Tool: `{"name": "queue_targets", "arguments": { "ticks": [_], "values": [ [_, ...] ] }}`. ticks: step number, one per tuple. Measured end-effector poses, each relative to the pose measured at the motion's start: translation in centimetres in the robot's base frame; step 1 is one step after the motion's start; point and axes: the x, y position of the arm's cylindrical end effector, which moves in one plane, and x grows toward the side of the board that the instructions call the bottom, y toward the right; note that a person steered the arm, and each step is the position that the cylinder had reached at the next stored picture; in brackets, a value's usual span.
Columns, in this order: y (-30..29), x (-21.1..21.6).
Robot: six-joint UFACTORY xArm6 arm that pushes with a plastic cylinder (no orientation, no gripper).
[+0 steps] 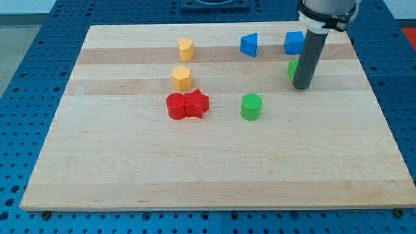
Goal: Slide the green circle slightly to the bottom
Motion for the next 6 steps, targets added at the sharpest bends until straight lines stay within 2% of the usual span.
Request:
{"name": "queue_targets", "arguments": {
  "ticks": [2,4,5,6],
  "values": [
    [0.0,-1.2],
    [-1.4,-0.4],
    [-5.6,2.4],
    [-10.8,3.5]
  ]
}}
